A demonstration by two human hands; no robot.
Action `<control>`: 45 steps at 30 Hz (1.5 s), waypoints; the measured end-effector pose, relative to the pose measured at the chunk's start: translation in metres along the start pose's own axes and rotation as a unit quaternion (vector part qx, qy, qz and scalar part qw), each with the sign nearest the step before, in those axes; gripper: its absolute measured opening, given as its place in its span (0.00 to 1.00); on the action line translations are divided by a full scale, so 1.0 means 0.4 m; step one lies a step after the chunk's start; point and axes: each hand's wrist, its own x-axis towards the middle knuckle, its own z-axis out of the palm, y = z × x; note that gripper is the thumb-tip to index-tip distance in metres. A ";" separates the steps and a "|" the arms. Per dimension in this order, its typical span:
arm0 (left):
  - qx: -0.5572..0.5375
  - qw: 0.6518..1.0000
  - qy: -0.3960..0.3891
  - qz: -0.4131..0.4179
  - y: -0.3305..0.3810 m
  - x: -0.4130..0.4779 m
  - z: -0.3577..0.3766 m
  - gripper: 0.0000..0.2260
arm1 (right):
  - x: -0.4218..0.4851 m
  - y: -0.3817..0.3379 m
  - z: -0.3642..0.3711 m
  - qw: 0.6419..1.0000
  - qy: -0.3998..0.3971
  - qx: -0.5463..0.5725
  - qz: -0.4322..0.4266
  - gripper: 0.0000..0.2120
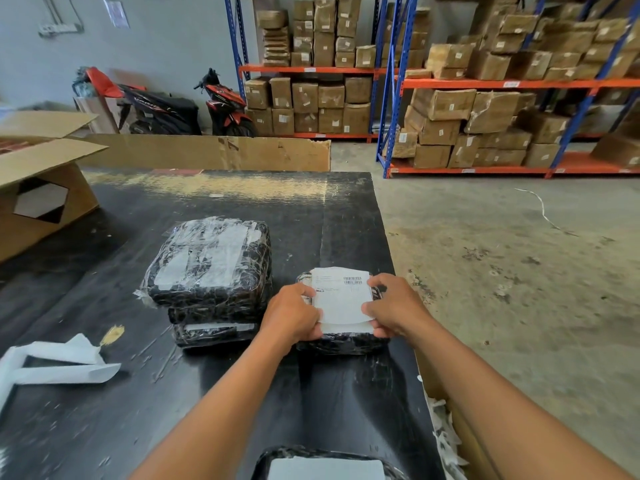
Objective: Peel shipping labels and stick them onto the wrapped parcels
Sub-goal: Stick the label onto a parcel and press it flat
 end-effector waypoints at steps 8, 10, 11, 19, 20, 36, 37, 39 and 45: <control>0.042 0.995 0.033 0.079 -0.040 -0.016 0.007 0.20 | -0.041 0.026 0.031 0.990 0.025 -0.114 -0.075 0.22; 0.058 0.993 0.021 0.098 -0.046 -0.020 0.007 0.20 | -0.043 0.022 0.037 0.983 0.016 -0.158 -0.091 0.23; 0.058 0.993 0.016 0.102 -0.046 -0.021 0.009 0.20 | -0.045 0.020 0.041 0.977 0.006 -0.188 -0.097 0.23; 0.036 0.997 0.007 0.074 -0.042 -0.019 0.006 0.13 | -0.048 0.013 0.044 0.971 0.025 -0.225 -0.072 0.17; 0.035 0.996 0.005 0.076 -0.044 -0.019 0.006 0.15 | -0.054 0.014 0.043 0.971 0.011 -0.225 -0.083 0.21; 0.148 0.984 0.032 0.094 -0.036 -0.025 0.003 0.13 | -0.075 0.012 0.005 0.981 -0.014 -0.182 -0.070 0.21; 0.158 0.982 0.035 0.098 -0.037 -0.027 0.004 0.14 | -0.078 0.018 0.001 0.982 -0.019 -0.174 -0.068 0.21; 0.170 0.979 0.040 0.104 -0.039 -0.030 0.008 0.15 | -0.081 0.027 -0.006 0.985 -0.027 -0.157 -0.061 0.20; 0.197 0.972 0.059 0.113 -0.060 -0.047 -0.004 0.19 | -0.064 0.039 -0.005 0.988 -0.035 -0.142 -0.045 0.20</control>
